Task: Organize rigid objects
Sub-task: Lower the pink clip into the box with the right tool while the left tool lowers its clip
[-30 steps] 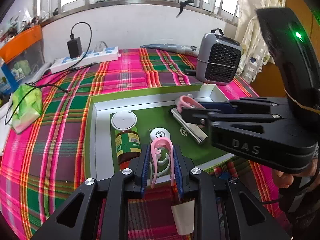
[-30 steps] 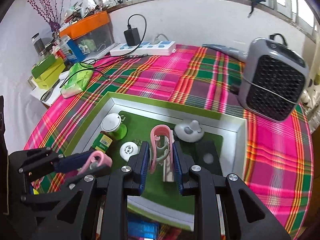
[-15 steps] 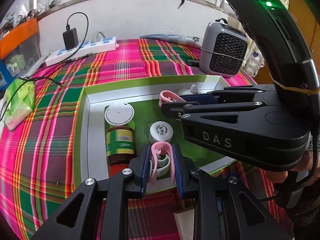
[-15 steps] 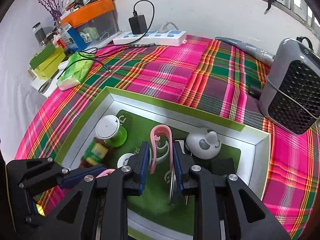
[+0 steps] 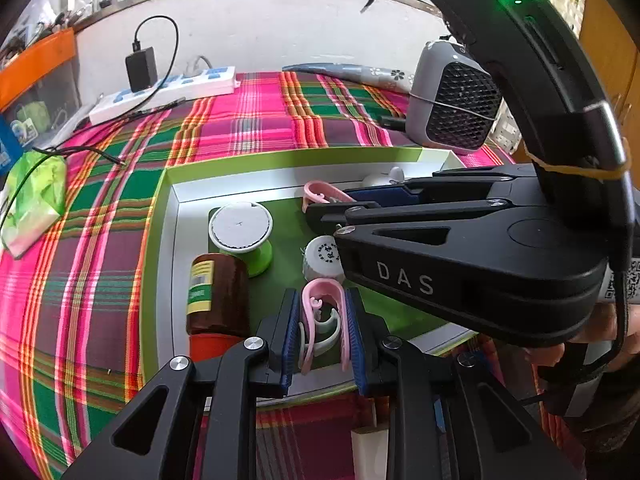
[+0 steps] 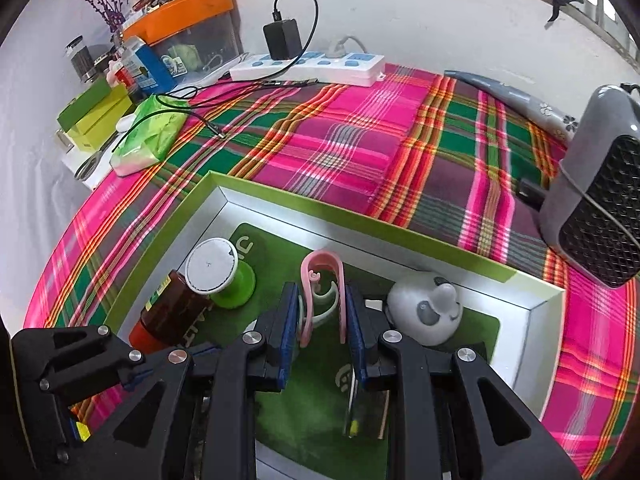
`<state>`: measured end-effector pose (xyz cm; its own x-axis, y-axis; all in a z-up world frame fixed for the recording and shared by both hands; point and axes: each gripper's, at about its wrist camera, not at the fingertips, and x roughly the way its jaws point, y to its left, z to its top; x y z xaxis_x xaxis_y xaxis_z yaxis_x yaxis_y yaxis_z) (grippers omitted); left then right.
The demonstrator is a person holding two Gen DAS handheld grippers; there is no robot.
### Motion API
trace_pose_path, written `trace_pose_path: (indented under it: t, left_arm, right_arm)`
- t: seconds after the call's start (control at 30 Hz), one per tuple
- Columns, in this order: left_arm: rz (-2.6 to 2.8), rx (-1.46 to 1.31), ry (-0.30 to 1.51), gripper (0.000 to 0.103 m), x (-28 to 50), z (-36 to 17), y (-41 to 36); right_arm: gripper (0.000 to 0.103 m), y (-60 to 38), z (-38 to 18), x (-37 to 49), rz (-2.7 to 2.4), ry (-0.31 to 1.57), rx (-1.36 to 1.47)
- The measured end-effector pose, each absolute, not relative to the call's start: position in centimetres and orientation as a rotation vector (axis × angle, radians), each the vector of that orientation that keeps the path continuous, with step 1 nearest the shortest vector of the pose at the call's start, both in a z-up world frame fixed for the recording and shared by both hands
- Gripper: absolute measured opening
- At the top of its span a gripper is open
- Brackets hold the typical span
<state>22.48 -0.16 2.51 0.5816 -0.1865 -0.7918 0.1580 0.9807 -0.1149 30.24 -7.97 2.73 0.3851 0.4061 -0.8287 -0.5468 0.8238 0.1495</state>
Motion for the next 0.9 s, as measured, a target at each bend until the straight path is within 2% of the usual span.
trace_pose_path:
  t: [0.67, 0.9]
  left_arm:
    - [-0.183, -0.037, 0.935, 0.023, 22.64, 2.48, -0.13]
    - [-0.173, -0.035, 0.936, 0.026, 22.58, 2.54, -0.08]
  right_arm:
    - [0.025, -7.57, 2.42, 30.23, 0.613, 1.01, -0.165]
    - [0.025, -7.33, 2.46, 30.07, 0.614, 1.005, -0.17]
